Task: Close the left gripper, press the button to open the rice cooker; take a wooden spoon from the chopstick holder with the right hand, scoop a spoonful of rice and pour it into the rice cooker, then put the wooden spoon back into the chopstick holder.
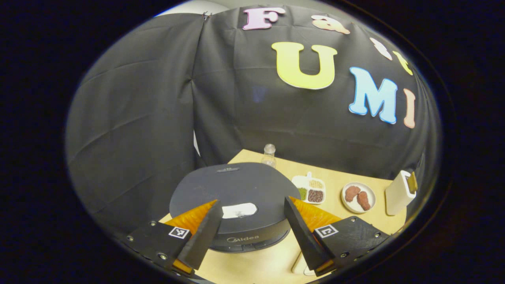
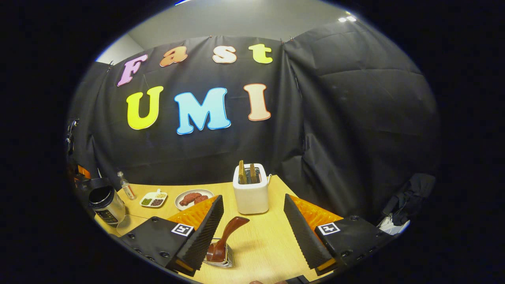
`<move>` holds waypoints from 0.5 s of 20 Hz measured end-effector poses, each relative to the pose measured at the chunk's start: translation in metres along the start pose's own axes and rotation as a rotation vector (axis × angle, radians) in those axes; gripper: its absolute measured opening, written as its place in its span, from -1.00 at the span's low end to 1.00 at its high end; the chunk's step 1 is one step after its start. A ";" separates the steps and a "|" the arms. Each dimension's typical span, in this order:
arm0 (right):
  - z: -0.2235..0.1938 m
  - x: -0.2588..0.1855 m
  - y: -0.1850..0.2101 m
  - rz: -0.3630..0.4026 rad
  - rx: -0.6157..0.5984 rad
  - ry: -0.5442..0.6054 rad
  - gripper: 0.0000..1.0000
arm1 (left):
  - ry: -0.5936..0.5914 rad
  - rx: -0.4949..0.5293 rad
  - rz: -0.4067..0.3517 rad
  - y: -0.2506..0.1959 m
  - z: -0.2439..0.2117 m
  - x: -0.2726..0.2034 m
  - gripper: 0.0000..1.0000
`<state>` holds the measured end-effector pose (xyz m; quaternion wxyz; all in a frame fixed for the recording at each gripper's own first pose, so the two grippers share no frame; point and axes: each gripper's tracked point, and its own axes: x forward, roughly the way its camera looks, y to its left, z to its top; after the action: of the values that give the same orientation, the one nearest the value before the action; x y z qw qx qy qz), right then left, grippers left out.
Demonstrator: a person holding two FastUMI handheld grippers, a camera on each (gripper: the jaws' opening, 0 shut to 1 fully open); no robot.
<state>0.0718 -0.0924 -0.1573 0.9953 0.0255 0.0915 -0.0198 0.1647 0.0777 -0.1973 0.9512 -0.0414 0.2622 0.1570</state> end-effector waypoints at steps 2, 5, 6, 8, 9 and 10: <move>0.000 -0.001 0.001 0.009 0.015 -0.001 0.96 | 0.013 0.018 0.003 -0.002 -0.015 0.004 0.98; -0.011 -0.001 0.006 0.025 0.013 0.024 0.96 | -0.005 0.022 0.011 0.000 -0.021 0.004 0.97; -0.013 -0.001 0.007 0.029 0.008 0.030 0.96 | -0.007 0.024 0.013 -0.001 -0.023 0.005 0.97; -0.014 -0.002 0.011 0.040 -0.003 0.033 0.96 | -0.011 0.028 0.013 0.000 -0.029 0.006 0.99; -0.015 -0.002 0.011 0.043 -0.007 0.033 0.96 | -0.011 0.034 0.010 -0.001 -0.033 0.007 0.99; -0.015 -0.001 0.013 0.047 -0.010 0.035 0.96 | -0.007 0.040 0.005 -0.001 -0.038 0.008 0.96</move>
<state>0.0688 -0.0789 -0.1714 0.9938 0.0228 0.1086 0.0046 0.1530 0.0727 -0.2335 0.9523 -0.0211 0.2623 0.1545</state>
